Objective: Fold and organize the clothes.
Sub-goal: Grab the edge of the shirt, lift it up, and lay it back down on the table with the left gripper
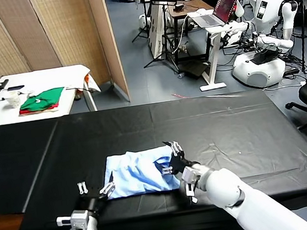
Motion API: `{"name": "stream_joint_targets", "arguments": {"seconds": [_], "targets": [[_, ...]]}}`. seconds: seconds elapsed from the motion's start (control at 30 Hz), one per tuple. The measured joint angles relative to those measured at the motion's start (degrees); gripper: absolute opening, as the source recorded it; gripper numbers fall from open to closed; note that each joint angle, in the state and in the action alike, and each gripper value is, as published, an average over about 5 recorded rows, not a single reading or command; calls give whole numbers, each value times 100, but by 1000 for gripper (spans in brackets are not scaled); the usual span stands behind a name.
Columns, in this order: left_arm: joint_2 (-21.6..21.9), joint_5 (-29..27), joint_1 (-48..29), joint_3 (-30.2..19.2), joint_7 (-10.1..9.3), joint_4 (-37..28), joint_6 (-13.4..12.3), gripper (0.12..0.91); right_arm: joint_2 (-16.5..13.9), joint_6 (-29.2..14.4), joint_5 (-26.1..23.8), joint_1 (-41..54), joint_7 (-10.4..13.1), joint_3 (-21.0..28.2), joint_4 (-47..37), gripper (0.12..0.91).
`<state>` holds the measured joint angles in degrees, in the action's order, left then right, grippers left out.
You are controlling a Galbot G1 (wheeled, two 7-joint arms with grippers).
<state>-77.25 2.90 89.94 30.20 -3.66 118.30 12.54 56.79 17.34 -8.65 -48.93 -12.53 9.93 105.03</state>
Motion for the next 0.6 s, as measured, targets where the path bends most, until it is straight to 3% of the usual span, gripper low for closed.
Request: {"name": "stream_joint_targets", "arguments": {"seconds": [0.6], "targets": [[-49,-12,22,21,-3,34,-14,907,312,-31,71,244,137,262,-326,907]]}}
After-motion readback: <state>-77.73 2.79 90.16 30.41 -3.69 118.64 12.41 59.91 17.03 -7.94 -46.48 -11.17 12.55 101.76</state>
